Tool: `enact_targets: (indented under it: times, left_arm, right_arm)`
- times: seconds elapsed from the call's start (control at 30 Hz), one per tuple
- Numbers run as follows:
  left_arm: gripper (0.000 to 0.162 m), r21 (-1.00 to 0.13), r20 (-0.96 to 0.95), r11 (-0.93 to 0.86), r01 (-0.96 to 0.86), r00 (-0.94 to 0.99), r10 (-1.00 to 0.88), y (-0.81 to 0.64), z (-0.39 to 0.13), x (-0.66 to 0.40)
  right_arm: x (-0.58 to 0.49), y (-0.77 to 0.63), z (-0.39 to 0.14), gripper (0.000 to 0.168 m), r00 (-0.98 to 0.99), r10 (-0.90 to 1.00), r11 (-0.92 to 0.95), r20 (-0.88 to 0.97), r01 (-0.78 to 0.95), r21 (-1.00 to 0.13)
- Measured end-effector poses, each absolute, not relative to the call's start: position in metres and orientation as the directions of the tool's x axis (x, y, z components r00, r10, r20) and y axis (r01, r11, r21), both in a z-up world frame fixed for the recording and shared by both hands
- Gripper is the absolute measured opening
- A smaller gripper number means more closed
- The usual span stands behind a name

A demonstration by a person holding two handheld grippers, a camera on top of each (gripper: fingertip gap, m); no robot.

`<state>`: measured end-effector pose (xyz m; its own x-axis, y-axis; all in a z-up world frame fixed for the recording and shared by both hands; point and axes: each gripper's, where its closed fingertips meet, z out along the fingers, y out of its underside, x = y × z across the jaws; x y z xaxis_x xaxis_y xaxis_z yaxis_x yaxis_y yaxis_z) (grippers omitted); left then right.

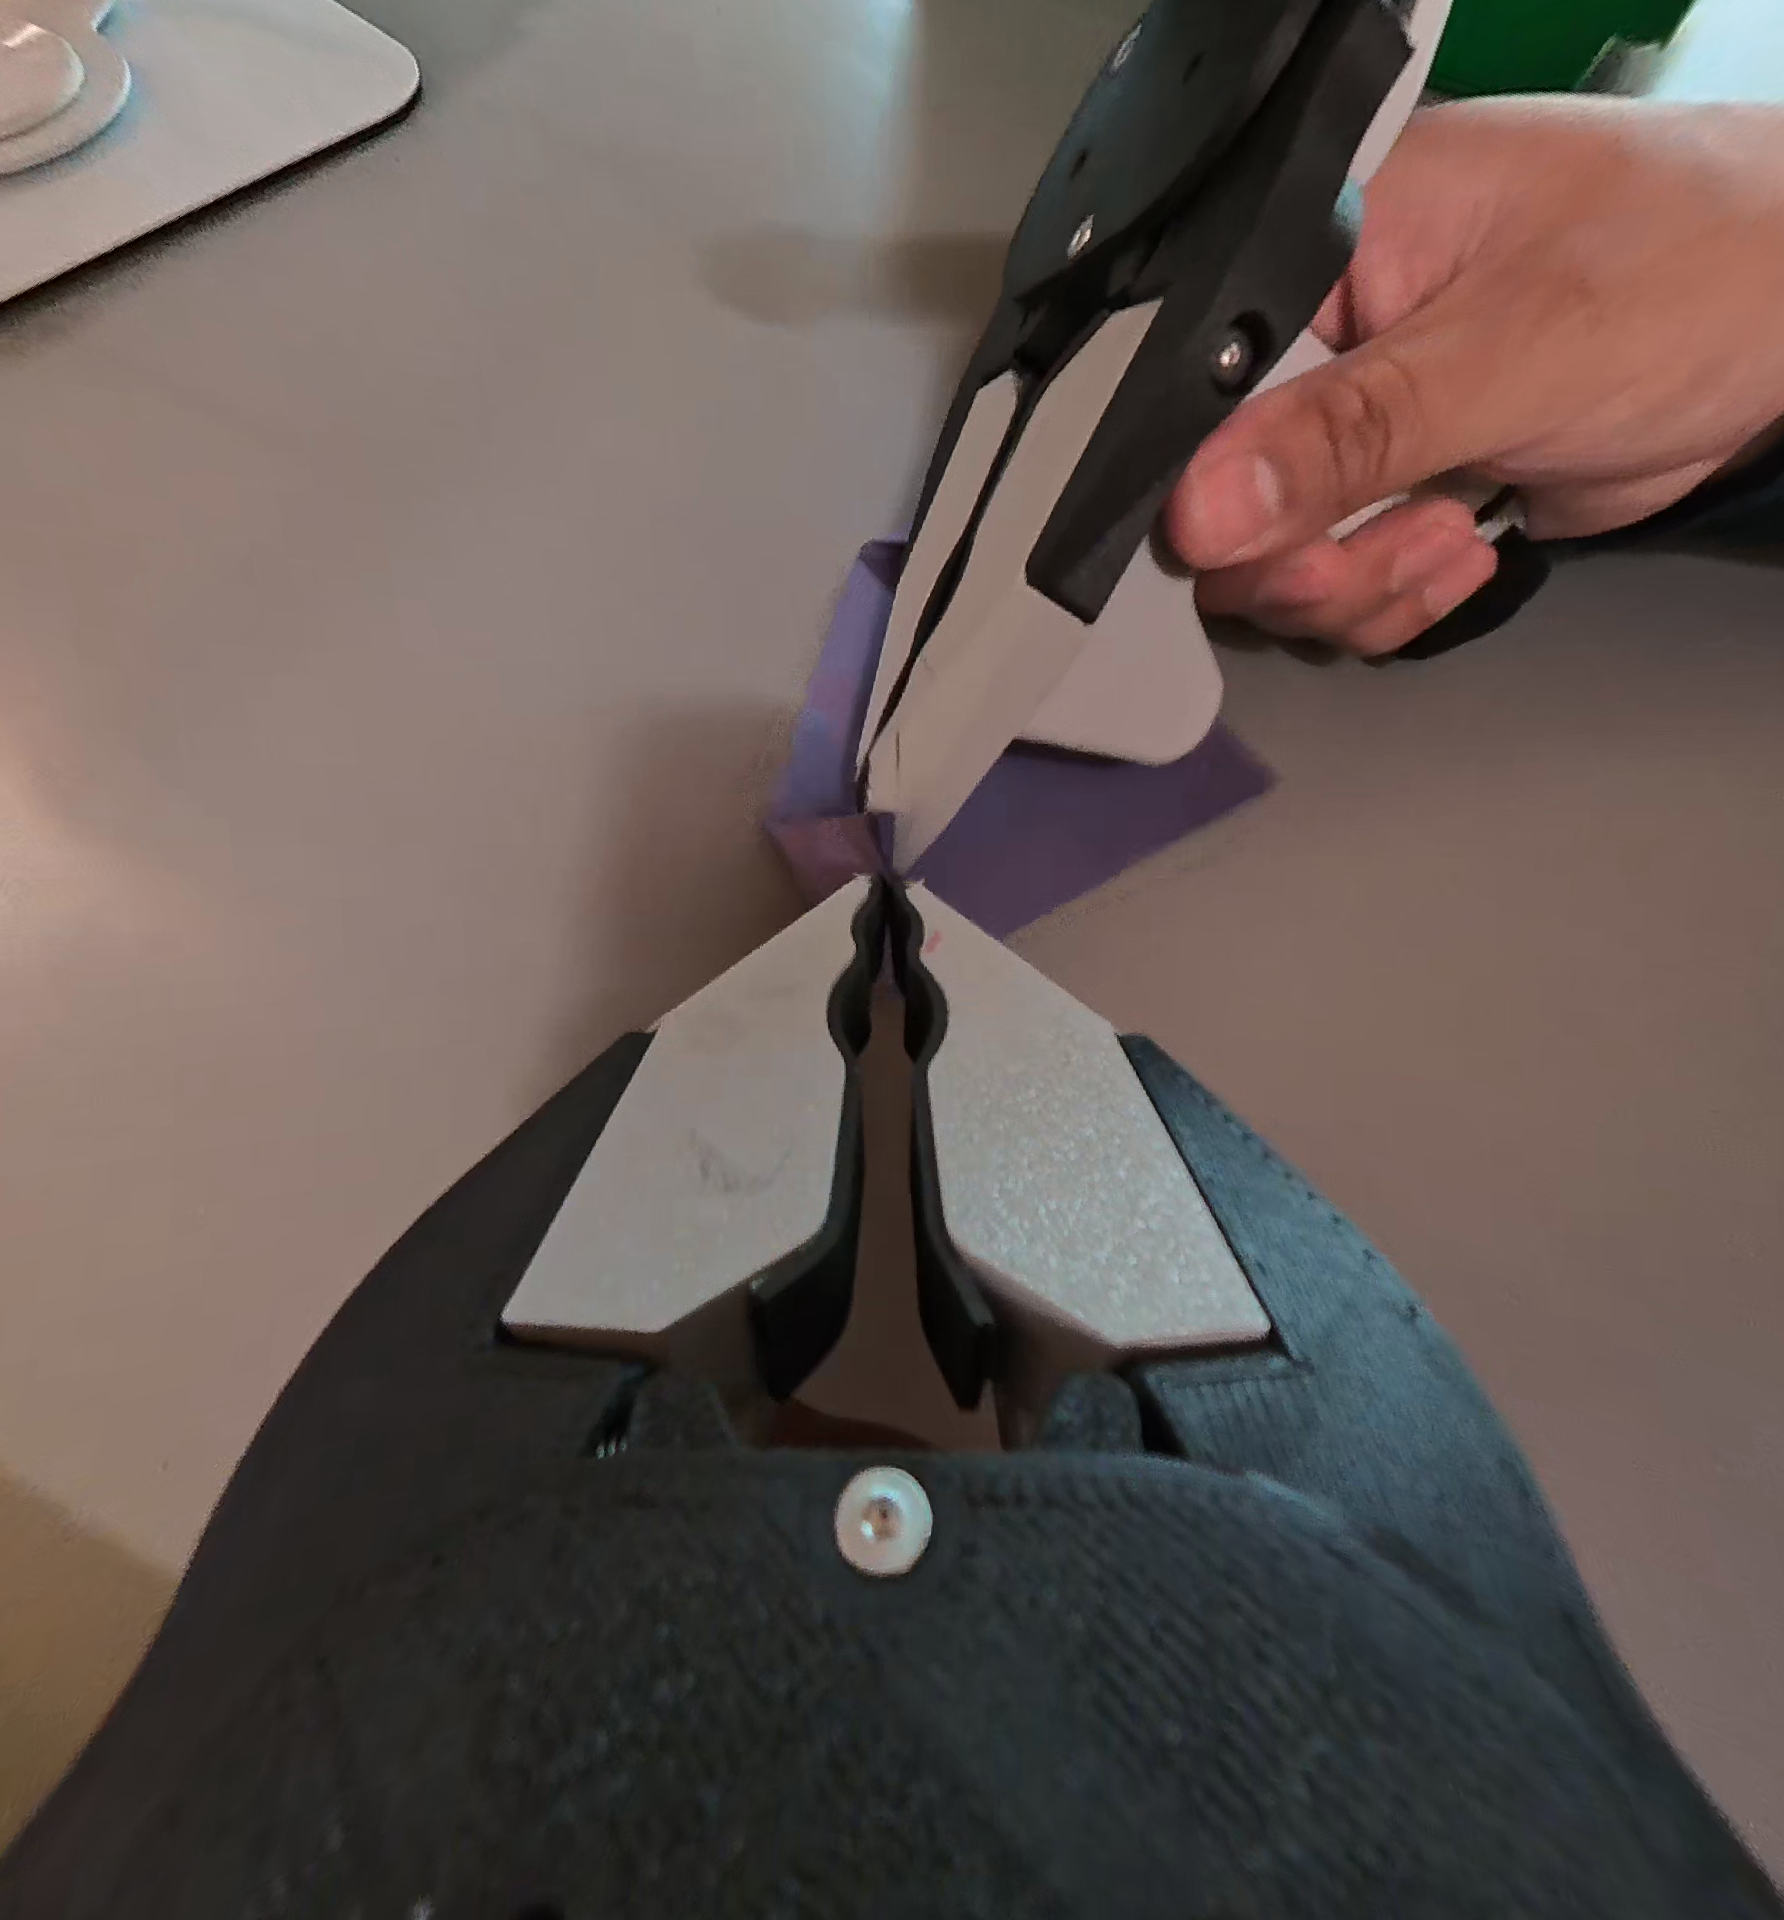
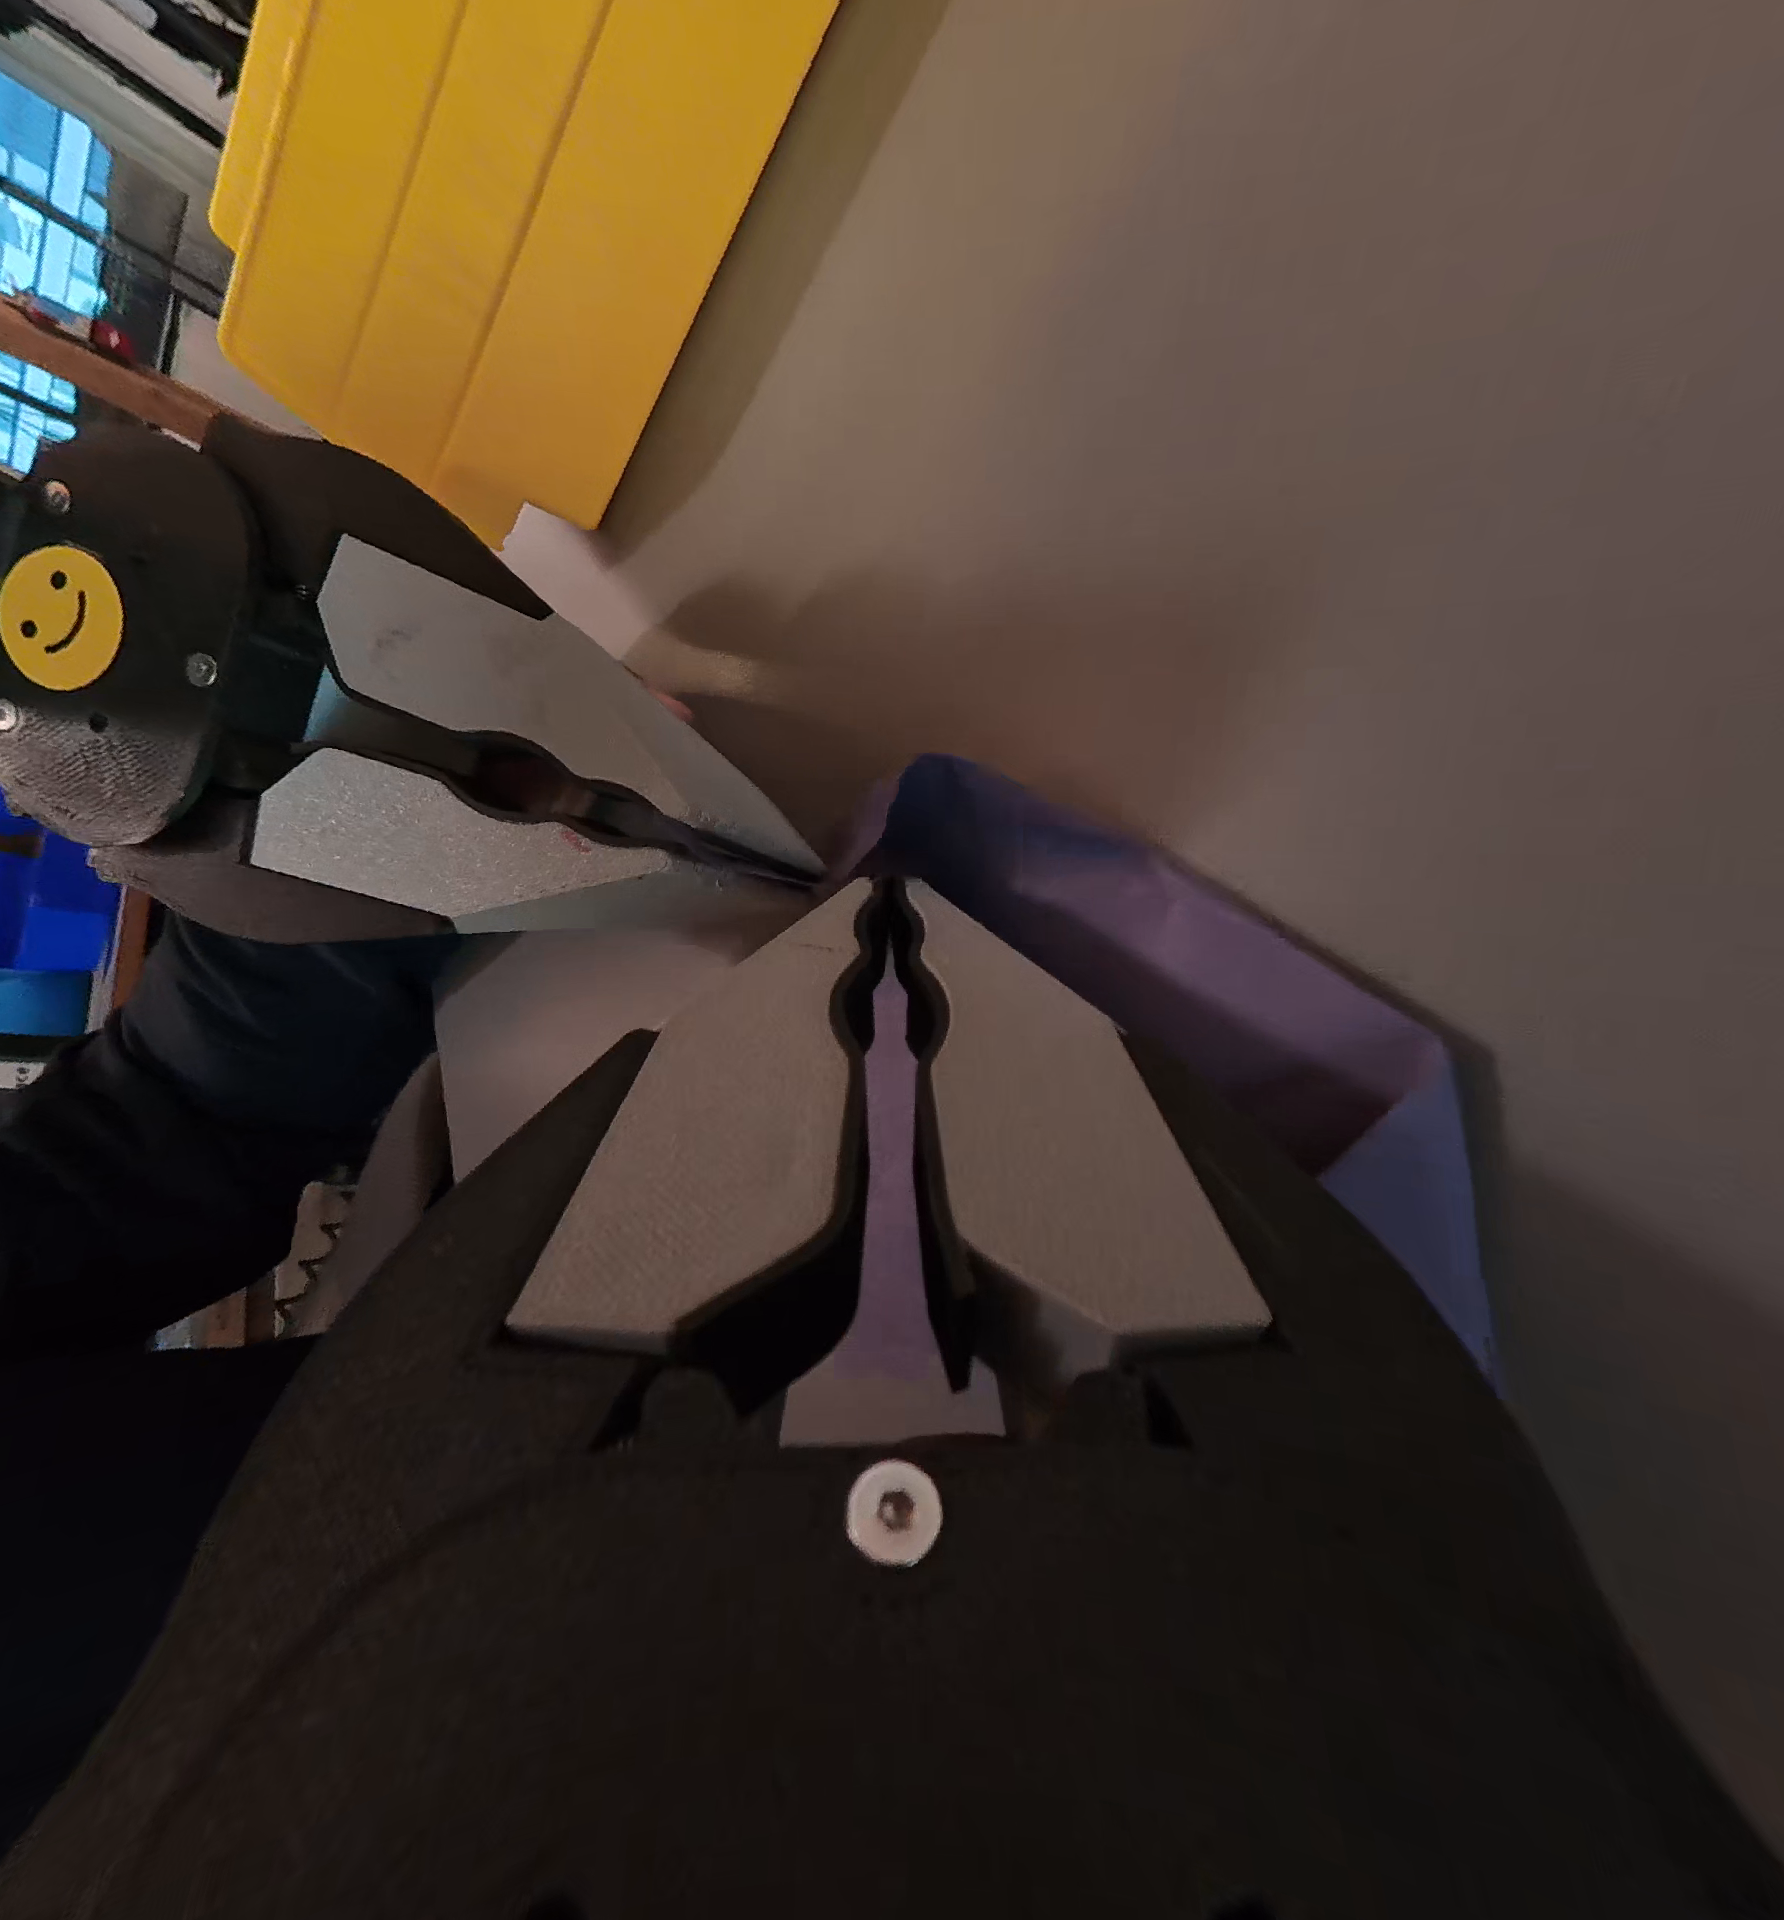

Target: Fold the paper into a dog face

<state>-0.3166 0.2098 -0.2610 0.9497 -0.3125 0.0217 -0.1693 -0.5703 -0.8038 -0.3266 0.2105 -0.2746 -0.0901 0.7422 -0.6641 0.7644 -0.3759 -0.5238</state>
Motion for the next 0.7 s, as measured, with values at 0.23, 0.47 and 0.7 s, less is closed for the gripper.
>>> enact_targets:
  times: [0.23, 0.47, 0.7]
  left_arm:
    - [0.000, -0.774, -0.047, -0.583, -0.247, 0.941, -0.336, 0.211, -0.268, -0.313]
    - [0.000, -0.800, 0.004, -0.575, -0.171, 0.957, -0.289, 0.216, -0.262, -0.323]
    - [0.000, -0.830, 0.053, -0.546, -0.111, 0.960, -0.275, 0.219, -0.253, -0.326]
  right_arm:
    - [-0.323, 0.227, -0.271, 0.000, -0.059, 0.746, -0.402, -0.663, 0.755, -0.518]
    - [-0.317, 0.218, -0.272, 0.000, -0.096, 0.767, -0.338, -0.634, 0.780, -0.527]
    - [-0.321, 0.216, -0.277, 0.000, -0.099, 0.780, -0.327, -0.618, 0.777, -0.537]
